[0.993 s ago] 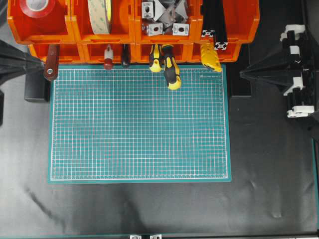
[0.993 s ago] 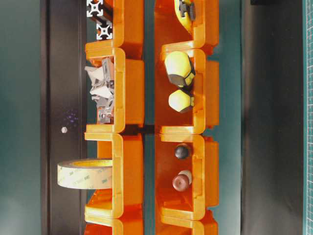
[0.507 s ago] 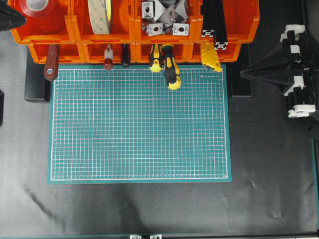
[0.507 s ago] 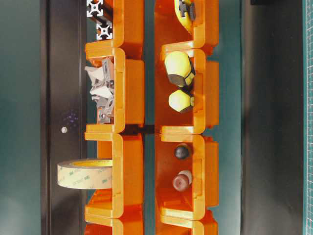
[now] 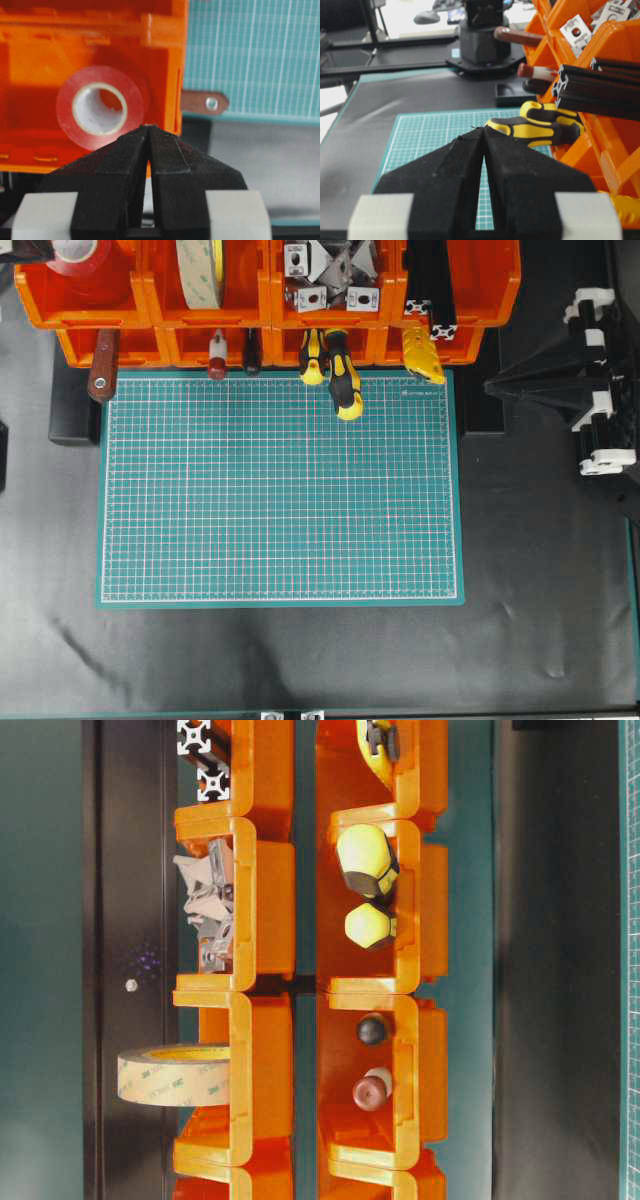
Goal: Pick vinyl tape from container rack with left arm.
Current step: 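Reach the left gripper into the top-left bin and grasp the red tape roll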
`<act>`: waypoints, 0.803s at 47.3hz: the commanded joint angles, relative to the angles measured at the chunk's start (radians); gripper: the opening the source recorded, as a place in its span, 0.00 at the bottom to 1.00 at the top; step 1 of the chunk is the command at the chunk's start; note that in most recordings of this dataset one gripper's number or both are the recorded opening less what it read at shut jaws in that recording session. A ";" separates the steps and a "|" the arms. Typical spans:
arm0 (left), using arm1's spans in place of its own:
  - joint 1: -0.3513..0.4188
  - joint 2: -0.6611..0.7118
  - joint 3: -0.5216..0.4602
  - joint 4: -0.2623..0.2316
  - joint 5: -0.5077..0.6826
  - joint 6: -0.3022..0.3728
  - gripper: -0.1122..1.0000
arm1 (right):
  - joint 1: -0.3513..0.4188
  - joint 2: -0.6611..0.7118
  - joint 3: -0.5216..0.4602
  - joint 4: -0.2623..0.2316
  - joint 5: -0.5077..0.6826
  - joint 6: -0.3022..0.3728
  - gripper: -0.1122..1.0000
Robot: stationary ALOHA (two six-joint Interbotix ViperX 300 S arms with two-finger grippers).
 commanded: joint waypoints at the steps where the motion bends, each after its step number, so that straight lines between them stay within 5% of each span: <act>1: 0.005 -0.003 -0.002 0.003 -0.012 0.003 0.10 | -0.003 0.002 -0.028 0.003 -0.018 -0.003 0.11; 14: 0.005 -0.012 0.104 0.003 -0.140 0.060 0.16 | -0.003 0.000 -0.026 0.003 -0.018 -0.003 0.11; 27: 0.009 -0.048 0.144 0.003 -0.161 0.080 0.83 | -0.003 0.002 -0.026 0.003 -0.017 0.000 0.11; 38: 0.012 -0.041 0.155 0.003 -0.164 0.080 0.76 | -0.003 0.002 -0.026 0.003 -0.017 0.000 0.11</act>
